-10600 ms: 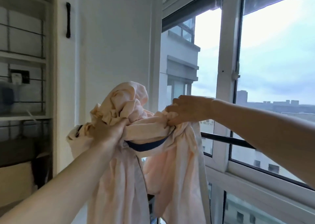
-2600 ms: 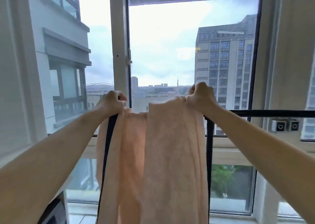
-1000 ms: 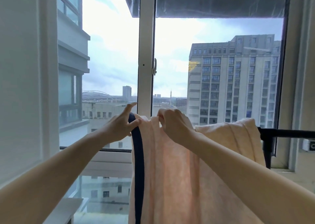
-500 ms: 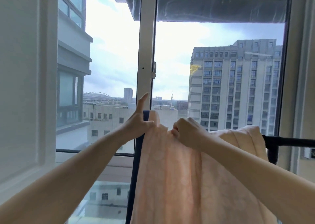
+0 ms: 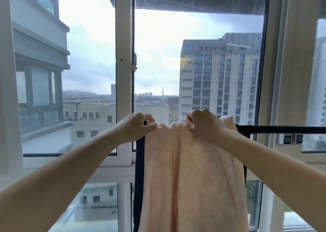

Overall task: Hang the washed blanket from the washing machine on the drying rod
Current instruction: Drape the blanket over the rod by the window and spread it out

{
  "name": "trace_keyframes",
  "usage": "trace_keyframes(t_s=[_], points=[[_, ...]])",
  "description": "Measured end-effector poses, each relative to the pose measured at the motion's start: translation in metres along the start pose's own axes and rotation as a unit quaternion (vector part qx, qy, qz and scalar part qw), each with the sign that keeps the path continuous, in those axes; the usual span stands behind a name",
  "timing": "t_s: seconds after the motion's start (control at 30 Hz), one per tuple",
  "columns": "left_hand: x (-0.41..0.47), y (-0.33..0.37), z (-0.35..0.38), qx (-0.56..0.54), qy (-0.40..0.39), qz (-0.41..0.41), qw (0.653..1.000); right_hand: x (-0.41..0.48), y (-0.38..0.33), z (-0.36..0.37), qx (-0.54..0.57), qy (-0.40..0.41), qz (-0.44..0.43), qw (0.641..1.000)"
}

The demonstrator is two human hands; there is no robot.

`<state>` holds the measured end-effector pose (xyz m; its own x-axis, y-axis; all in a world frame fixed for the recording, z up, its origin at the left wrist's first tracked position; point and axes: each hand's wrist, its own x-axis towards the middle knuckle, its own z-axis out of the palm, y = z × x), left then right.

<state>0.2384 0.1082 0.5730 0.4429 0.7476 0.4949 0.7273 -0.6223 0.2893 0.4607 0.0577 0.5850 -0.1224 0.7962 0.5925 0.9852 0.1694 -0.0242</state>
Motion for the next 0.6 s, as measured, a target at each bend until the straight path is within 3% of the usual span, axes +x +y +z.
trace_keyframes(t_s=[0.1,0.23,0.37,0.5,0.6], points=[[-0.01,-0.001,0.004,0.001,0.048,0.002,0.999,-0.018,-0.003,0.003,-0.043,0.032,-0.034,0.998],[-0.036,0.011,0.015,-0.029,0.159,0.042,0.986,-0.042,-0.014,0.024,-0.098,0.163,-0.097,0.977],[-0.059,0.027,0.023,-0.024,0.254,0.029,0.966,-0.048,-0.024,0.039,-0.017,0.19,-0.116,0.975],[-0.07,0.034,0.025,-0.212,0.272,-0.001,0.939,-0.059,-0.051,0.038,0.036,0.199,-0.144,0.969],[-0.079,0.037,0.028,-0.401,0.245,-0.029,0.882,-0.059,-0.069,0.04,0.216,0.077,-0.081,0.97]])
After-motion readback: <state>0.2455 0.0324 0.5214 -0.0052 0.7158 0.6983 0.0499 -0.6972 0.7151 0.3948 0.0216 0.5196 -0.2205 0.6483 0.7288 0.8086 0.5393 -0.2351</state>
